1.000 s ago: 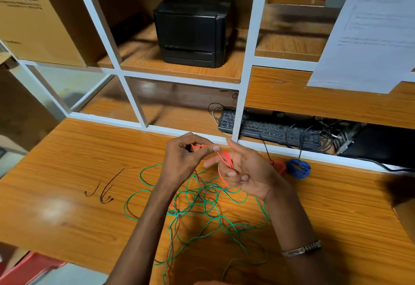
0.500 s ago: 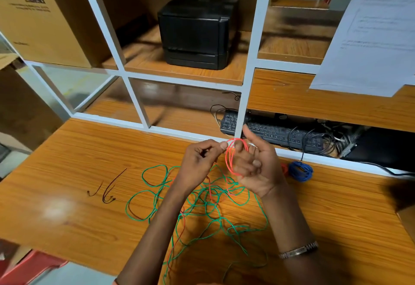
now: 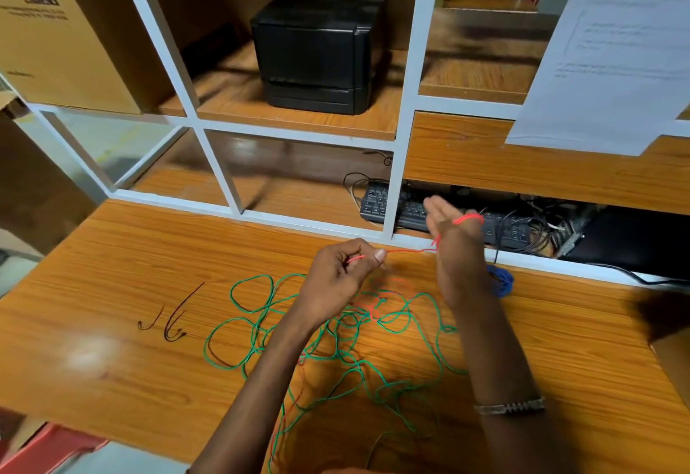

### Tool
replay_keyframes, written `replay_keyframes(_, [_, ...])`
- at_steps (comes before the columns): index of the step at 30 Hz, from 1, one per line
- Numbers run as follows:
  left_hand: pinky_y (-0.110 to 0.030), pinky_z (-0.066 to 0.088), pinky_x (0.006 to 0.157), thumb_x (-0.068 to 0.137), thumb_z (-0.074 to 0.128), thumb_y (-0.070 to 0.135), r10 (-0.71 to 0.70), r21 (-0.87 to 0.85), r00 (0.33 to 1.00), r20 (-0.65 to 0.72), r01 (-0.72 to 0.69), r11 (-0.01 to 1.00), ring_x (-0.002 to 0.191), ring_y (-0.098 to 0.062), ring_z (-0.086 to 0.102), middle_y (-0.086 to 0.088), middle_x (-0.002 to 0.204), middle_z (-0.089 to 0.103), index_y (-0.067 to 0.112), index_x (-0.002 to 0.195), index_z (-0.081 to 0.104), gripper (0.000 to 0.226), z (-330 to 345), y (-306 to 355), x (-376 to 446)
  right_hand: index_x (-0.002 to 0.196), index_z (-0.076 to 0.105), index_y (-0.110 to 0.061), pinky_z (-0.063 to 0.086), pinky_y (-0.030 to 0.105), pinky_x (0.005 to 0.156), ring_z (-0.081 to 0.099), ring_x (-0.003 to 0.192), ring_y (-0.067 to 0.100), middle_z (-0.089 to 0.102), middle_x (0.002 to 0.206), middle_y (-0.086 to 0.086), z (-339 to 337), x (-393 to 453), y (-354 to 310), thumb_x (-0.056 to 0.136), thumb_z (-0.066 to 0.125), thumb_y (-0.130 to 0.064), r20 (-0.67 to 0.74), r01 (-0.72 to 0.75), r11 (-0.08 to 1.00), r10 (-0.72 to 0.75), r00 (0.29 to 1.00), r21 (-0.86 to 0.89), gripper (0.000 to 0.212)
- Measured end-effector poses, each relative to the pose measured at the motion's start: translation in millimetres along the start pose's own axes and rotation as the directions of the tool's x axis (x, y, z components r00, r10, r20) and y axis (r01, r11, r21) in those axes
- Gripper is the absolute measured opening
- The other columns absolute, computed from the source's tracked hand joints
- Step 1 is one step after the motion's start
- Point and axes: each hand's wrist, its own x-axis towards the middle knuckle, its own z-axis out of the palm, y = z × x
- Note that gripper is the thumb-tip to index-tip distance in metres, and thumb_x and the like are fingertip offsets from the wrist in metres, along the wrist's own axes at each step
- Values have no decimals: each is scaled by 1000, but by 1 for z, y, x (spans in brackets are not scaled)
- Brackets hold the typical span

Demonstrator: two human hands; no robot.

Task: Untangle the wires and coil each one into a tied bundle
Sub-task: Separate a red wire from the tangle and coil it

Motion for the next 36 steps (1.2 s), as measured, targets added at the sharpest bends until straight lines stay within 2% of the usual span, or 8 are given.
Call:
replay_keyframes(4, [-21,19,52,96,75,15,45,-39,994,-99,-49,998,55,-7,23,4,57,31,15,80,74,16,-2,13,6,102,59,-13,56,35,83,69,81,25,73,101,19,14,-33,-7,108,50,-20,130,-89,863,176,976,-497,14])
replay_keyframes(7, [-23,16,51,89,81,15,46,-50,982,-184,-56,997,54,-8,19,-1,57,27,10,84,78,9,-6,15,9,110,58,-8,57,31,78,75,76,23,78,86,16,23,-43,-8,103,40,-63,308,-277,784,503,807,-555,58])
replay_keyframes(13, [-23,35,59,75,93,13,4,-65,950,-313,-25,998,65,-12,48,-2,72,74,14,75,79,14,-20,9,5,98,74,10,23,20,34,32,26,10,60,53,17,19,-37,-5,98,24,-75,611,-388,816,578,540,-429,98])
replay_keyframes(19, [-17,31,55,79,81,30,21,-87,966,-258,-45,995,57,-12,36,-8,54,44,-8,58,61,48,-18,10,-2,67,69,6,12,19,29,12,21,15,39,29,5,9,-40,-16,102,45,-61,923,-572,819,253,291,-44,80])
replay_keyframes(22, [-21,24,50,94,67,41,4,-85,986,-165,-18,996,48,-5,30,11,45,37,5,56,62,52,-13,12,-1,77,71,7,21,19,33,17,24,14,31,30,6,8,-37,-19,108,41,-47,929,-671,700,29,369,245,70])
replay_keyframes(28, [-32,23,54,106,59,33,-49,85,993,104,40,996,56,-9,28,1,60,35,9,66,52,47,-2,-4,3,130,59,8,43,20,58,49,53,7,60,79,0,17,-29,-23,110,37,-20,635,-571,423,-12,772,703,41])
replay_keyframes(33, [-31,26,54,105,61,40,-75,131,967,244,43,990,54,-10,33,6,56,40,23,68,56,41,-1,-11,-3,147,43,4,52,20,81,69,91,11,71,105,4,20,-27,-36,107,40,-14,337,-301,488,15,941,819,43])
replay_keyframes(36, [-32,30,56,102,65,39,-109,100,942,318,81,992,55,-16,39,3,55,47,23,66,57,40,-2,-7,-6,136,53,-1,45,30,111,62,128,18,65,136,11,20,-23,-41,108,40,-15,257,-134,738,-55,965,661,34])
